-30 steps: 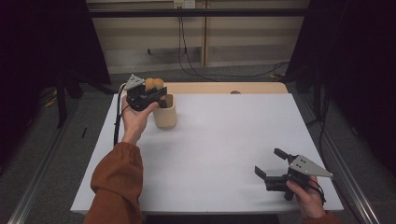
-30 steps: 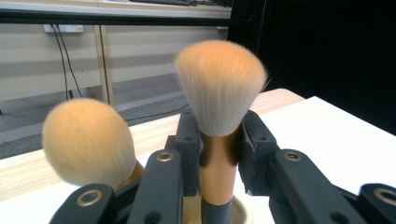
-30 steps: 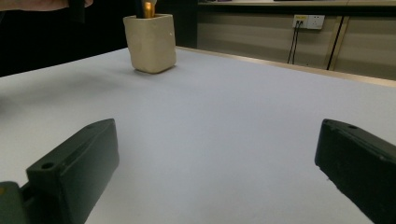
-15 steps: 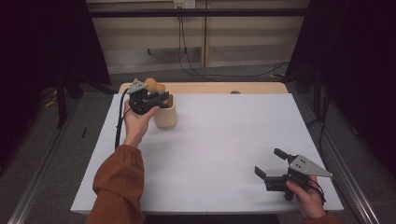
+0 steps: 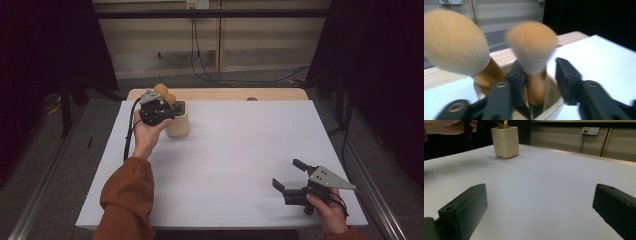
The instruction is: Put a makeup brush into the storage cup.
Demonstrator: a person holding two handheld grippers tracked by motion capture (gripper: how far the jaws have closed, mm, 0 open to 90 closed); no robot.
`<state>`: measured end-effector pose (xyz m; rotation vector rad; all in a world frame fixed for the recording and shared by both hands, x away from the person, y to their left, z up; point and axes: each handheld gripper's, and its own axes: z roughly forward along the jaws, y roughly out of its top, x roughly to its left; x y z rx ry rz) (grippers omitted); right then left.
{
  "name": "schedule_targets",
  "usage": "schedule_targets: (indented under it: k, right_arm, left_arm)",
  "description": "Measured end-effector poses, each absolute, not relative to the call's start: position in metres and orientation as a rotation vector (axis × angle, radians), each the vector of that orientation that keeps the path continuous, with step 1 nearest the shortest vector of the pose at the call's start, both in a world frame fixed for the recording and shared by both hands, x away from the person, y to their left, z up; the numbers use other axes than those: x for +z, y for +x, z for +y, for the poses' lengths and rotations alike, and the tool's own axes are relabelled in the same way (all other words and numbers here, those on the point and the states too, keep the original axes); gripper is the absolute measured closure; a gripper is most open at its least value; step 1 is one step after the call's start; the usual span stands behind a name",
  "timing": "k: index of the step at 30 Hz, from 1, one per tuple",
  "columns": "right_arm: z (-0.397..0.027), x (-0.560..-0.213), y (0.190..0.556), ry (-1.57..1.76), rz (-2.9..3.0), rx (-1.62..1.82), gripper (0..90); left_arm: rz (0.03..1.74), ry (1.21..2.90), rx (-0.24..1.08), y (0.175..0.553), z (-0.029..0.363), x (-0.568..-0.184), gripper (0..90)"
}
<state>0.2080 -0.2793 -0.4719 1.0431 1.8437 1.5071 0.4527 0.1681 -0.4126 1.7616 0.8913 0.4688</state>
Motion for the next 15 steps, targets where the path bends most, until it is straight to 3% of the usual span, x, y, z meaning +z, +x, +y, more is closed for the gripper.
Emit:
schedule_targets:
  k: [9,15]
  right_arm:
    - [-0.28,-0.472,0.208,1.042,1.842,1.508,0.0]
    - [-0.28,-0.472,0.208,1.045,1.844,1.508,0.0]
  left_arm:
    - [0.964,1.772,0.515,0.448,0.175,-0.414,35.4]
    - [0.989,1.755,0.525,0.445,0.186,-0.413,26.2]
